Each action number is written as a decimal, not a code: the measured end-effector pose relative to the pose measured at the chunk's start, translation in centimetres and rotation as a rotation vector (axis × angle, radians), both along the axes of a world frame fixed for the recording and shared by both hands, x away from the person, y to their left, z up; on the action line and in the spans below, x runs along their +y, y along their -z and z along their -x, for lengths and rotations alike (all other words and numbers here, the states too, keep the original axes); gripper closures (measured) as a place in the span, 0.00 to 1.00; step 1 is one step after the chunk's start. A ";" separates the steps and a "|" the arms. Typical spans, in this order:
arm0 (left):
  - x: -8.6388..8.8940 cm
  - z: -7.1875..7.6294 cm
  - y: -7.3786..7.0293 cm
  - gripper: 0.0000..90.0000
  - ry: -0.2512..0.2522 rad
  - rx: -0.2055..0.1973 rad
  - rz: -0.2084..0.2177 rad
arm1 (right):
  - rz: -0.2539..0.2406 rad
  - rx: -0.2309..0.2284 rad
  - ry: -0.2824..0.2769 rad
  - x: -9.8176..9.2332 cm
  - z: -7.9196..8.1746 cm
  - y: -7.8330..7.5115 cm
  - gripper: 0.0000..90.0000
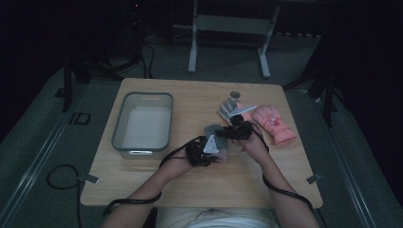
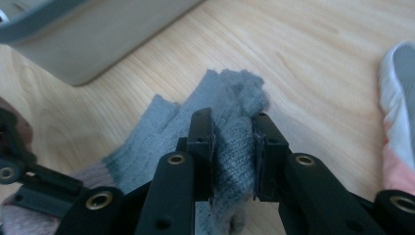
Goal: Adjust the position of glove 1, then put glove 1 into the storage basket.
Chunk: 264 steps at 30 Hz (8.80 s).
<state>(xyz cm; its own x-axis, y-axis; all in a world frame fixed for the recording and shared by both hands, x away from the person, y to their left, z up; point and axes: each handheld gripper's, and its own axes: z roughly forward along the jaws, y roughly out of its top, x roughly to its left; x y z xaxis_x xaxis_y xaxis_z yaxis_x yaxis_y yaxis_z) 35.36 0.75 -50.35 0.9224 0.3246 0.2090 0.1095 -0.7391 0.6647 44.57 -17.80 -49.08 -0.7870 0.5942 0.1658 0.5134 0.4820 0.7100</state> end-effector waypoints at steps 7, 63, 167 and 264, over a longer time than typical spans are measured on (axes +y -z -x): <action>1.1 0.0 -2.0 0.80 0.010 -0.012 -0.006 | -0.032 -0.027 -0.005 0.5 0.2 -1.8 0.82; 15.2 -0.6 -8.0 0.80 -0.107 -0.051 -0.191 | -0.110 -0.065 -0.142 16.8 -1.8 -7.8 0.83; 7.8 -3.1 -5.4 0.16 -0.098 0.191 -0.059 | 0.025 -0.152 -0.024 7.3 -0.4 -5.5 0.59; 5.3 5.5 5.1 0.04 -0.075 0.127 0.153 | -0.002 0.038 0.663 3.3 3.5 3.6 0.97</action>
<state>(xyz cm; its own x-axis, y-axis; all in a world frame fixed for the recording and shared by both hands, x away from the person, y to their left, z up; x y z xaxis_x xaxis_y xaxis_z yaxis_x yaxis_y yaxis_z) 29.82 6.02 -55.46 0.9102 0.4126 0.0353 0.2508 -0.6170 0.7459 41.11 -14.54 -52.67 -0.2487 0.9502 0.1880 0.7252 0.0540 0.6864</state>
